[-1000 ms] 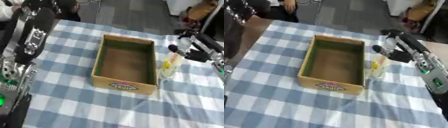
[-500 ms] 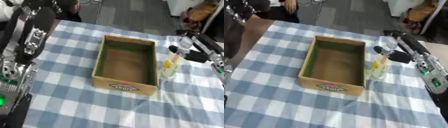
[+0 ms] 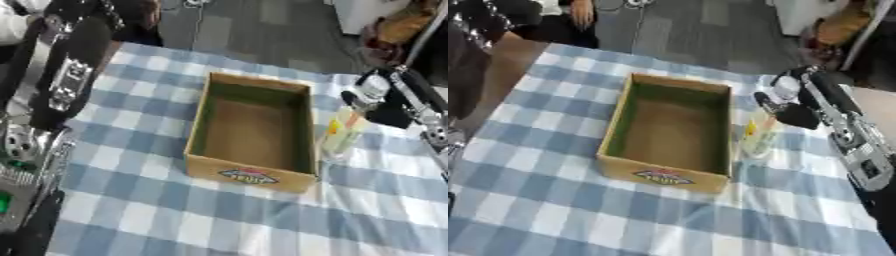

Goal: Pick up objects on the table and place them in the box.

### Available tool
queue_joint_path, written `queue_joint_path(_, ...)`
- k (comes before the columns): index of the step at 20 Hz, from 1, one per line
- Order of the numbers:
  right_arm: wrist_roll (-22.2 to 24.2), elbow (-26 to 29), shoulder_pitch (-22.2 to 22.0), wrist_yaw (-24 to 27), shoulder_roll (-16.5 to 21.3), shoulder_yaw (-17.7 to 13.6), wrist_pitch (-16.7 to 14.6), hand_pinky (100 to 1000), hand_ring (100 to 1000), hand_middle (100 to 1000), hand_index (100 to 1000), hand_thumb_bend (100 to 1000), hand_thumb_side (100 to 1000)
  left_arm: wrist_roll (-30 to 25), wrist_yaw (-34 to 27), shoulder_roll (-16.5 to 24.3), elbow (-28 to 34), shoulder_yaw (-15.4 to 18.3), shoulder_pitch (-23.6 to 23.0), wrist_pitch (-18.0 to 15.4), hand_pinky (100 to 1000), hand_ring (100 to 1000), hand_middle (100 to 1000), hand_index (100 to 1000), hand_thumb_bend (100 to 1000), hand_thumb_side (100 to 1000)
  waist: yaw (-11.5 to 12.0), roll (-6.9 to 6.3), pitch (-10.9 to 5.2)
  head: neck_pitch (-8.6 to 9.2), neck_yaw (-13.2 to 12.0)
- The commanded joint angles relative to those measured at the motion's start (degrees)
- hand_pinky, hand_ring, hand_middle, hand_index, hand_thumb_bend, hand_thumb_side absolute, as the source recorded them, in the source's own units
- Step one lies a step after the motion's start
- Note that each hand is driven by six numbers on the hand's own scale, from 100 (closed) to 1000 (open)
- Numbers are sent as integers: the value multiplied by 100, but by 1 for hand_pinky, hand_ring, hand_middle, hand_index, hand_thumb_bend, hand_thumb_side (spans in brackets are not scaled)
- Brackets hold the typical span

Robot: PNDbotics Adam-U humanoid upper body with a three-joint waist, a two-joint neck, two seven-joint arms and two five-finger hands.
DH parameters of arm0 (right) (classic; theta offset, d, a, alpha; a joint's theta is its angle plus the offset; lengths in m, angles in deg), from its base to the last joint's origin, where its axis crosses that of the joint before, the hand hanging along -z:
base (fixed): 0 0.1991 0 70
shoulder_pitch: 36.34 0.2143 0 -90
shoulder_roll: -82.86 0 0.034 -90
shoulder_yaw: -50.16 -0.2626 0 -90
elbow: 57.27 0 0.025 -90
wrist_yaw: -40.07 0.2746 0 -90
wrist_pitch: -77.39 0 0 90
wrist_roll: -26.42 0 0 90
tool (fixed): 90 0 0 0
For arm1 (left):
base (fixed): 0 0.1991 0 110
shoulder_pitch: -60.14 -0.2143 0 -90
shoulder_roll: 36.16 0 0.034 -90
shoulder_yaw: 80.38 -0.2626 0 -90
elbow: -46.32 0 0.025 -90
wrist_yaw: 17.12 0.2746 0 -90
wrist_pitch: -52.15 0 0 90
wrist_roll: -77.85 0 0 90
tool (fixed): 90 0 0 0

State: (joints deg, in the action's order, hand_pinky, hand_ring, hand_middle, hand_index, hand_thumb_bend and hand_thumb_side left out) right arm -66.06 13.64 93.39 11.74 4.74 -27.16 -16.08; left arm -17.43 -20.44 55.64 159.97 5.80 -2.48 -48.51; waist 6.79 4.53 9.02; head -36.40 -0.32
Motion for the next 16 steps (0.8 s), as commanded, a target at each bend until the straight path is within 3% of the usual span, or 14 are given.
queue_joint_path(1, -422, 120, 32, 182, 58, -19, -89, 100, 100, 100, 208, 182, 449, -9, -24, 15, 94, 21, 93, -18, 786, 724, 812, 905, 379, 782, -7, -30, -81, 74, -40)
queue_joint_path(4, -824, 173, 9, 336, 15, -9, -261, 100, 100, 100, 171, 100, 417, -8, -24, 15, 94, 21, 92, -16, 786, 724, 812, 905, 379, 782, -8, -32, -83, 74, -46)
queue_joint_path(9, -1209, 401, 24, 631, -3, -62, -522, 100, 100, 100, 161, 100, 411, -9, -27, 16, 94, 20, 87, -17, 786, 724, 812, 905, 378, 782, -12, -33, -88, 69, -64)
queue_joint_path(12, -1236, 741, 98, 814, 41, -125, -466, 100, 100, 100, 153, 100, 403, -7, -28, 20, 94, 23, 76, -17, 786, 725, 813, 905, 378, 782, -17, -32, -97, 60, -68)
queue_joint_path(13, -1217, 896, 135, 895, 63, -144, -412, 100, 100, 100, 152, 100, 460, -5, -29, 21, 94, 24, 72, -19, 786, 725, 813, 905, 378, 782, -19, -32, -102, 62, -66)
queue_joint_path(14, -1182, 1064, 174, 991, 93, -155, -338, 100, 100, 100, 151, 100, 402, -3, -31, 23, 94, 25, 67, -20, 786, 725, 813, 905, 378, 781, -22, -31, -108, 59, -65)
queue_joint_path(16, -1087, 1360, 230, 1163, 153, -152, -189, 100, 100, 100, 150, 100, 401, -2, -33, 26, 94, 24, 60, -24, 786, 725, 813, 905, 379, 781, -24, -30, -117, 44, -62)
